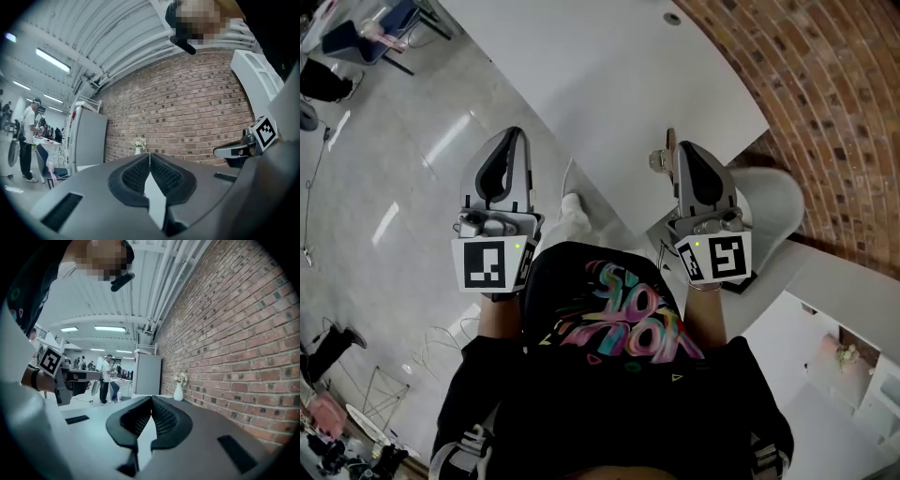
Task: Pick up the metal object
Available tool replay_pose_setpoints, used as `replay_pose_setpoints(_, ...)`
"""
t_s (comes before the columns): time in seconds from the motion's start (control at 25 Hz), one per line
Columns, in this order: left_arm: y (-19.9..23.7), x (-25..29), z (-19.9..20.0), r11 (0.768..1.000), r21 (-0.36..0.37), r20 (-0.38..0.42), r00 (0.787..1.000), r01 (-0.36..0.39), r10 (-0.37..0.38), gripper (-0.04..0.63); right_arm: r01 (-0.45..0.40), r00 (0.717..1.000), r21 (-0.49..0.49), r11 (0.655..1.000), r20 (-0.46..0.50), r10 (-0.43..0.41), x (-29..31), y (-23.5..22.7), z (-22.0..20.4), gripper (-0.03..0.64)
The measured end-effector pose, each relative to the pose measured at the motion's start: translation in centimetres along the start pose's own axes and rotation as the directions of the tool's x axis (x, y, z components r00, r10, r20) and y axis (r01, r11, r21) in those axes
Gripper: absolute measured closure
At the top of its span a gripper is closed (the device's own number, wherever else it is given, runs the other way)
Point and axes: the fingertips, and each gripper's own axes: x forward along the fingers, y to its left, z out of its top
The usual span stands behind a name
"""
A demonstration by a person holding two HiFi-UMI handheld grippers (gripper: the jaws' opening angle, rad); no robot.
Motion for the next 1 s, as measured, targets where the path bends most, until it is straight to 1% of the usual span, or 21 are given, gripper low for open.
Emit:
replay_pose_setpoints(0.12, 0.8, 3.1, 0.0, 0.998, -0.003, -0.003, 0.998, 0.065, -0.065, 0.565, 0.065, 0.998, 0.015, 0.998, -0.007, -0.065, 1.5, -1.1, 0.0, 0.600)
replay_pose_setpoints(0.24, 0.3, 5.6, -1.1, 0.988, 0.014, -0.039, 0.987, 0.154, -0.153, 0.565, 0.132, 0.991, 0.020, 0.991, -0.026, -0.132, 1.8, -2.4, -0.3, 0.600)
replay_pose_setpoints(0.32, -0.4, 7.1, -1.5, 0.981, 0.003, -0.058, 0.979, 0.194, -0.193, 0.565, 0.169, 0.985, 0.022, 0.985, -0.033, -0.168, 1.8, -3.5, -0.3, 0.600)
replay_pose_setpoints(0.4, -1.7, 8.5, -1.5, 0.973, -0.019, -0.053, 0.971, 0.232, -0.233, 0.565, 0.202, 0.979, 0.025, 0.979, -0.040, -0.201, 1.4, -4.5, -0.5, 0.600)
replay_pose_setpoints(0.52, -3.8, 10.1, -1.7, 0.955, -0.038, -0.047, 0.954, 0.295, -0.297, 0.565, 0.255, 0.966, 0.026, 0.967, -0.054, -0.254, 0.3, -6.0, -0.8, 0.600)
replay_pose_setpoints(0.64, -6.5, 11.0, -2.7, 0.931, -0.024, -0.063, 0.929, 0.363, -0.364, 0.565, 0.305, 0.951, 0.030, 0.952, -0.060, -0.303, -1.4, -7.7, -1.2, 0.600)
replay_pose_setpoints(0.8, -10.0, 12.2, -2.9, 0.916, -0.021, -0.066, 0.914, 0.400, -0.401, 0.565, 0.329, 0.943, 0.032, 0.944, -0.063, -0.327, -3.4, -9.9, -1.7, 0.600)
replay_pose_setpoints(0.92, -12.0, 13.4, -3.2, 0.915, -0.022, -0.082, 0.911, 0.403, -0.403, 0.565, 0.329, 0.943, 0.037, 0.944, -0.066, -0.326, -4.3, -11.5, -1.9, 0.600)
replay_pose_setpoints(1.0, -13.5, 14.1, -3.3, 0.914, -0.017, -0.079, 0.911, 0.406, -0.406, 0.565, 0.320, 0.946, 0.036, 0.947, -0.069, -0.317, -4.7, -12.7, -2.2, 0.600)
